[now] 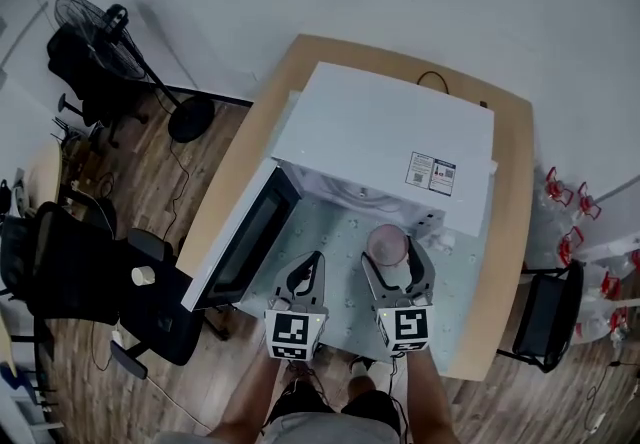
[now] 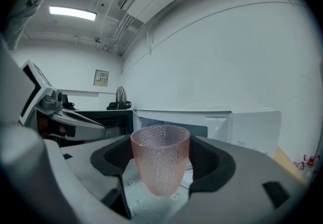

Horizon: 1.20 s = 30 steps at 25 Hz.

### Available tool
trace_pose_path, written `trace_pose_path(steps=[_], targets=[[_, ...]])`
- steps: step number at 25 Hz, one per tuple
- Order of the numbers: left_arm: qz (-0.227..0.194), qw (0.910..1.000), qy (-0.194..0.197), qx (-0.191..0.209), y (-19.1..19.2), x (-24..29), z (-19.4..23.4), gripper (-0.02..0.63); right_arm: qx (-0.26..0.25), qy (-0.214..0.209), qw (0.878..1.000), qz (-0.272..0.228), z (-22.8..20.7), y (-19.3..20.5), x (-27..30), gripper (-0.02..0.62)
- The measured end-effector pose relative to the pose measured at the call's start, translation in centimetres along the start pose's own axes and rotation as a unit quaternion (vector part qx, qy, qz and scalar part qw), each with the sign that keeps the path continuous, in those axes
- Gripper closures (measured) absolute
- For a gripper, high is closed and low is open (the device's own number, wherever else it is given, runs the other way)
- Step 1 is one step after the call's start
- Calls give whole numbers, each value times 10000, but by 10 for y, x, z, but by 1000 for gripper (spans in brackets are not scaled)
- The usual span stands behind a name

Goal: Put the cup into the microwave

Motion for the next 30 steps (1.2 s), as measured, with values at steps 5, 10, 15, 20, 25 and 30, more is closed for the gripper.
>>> trace_pose_path(steps=[5, 10, 15, 20, 25, 30], targets=[[28, 9999, -131, -84, 4, 9, 16, 583, 53, -131, 9999, -49, 5, -1, 30, 235], [64, 9996, -255, -130, 6, 17, 33, 583, 89, -222, 9997, -25, 8, 3, 56, 235], [123, 9991, -349, -213, 13, 29, 46, 583, 102, -287, 9995, 9, 9, 13, 79, 235], [207, 9985, -394, -313, 24, 42, 54, 583, 148, -276, 9995, 67, 5, 25, 99, 235], [282, 9979, -415, -415, 33, 52, 58, 583, 168, -239, 9995, 103, 0, 35, 115, 235], [338, 9974, -452, -438, 41, 59, 63, 583, 180, -217, 9995, 144, -3, 43, 127, 235]])
Point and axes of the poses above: the fingertips, and each gripper's own axes: x forward along the fingers, z to its left, y out of its underside, the point moved 1 cm from there along -x, backward along the fingers, and after that the axes turned 9 degrees about -x, right-handed, at the moved point
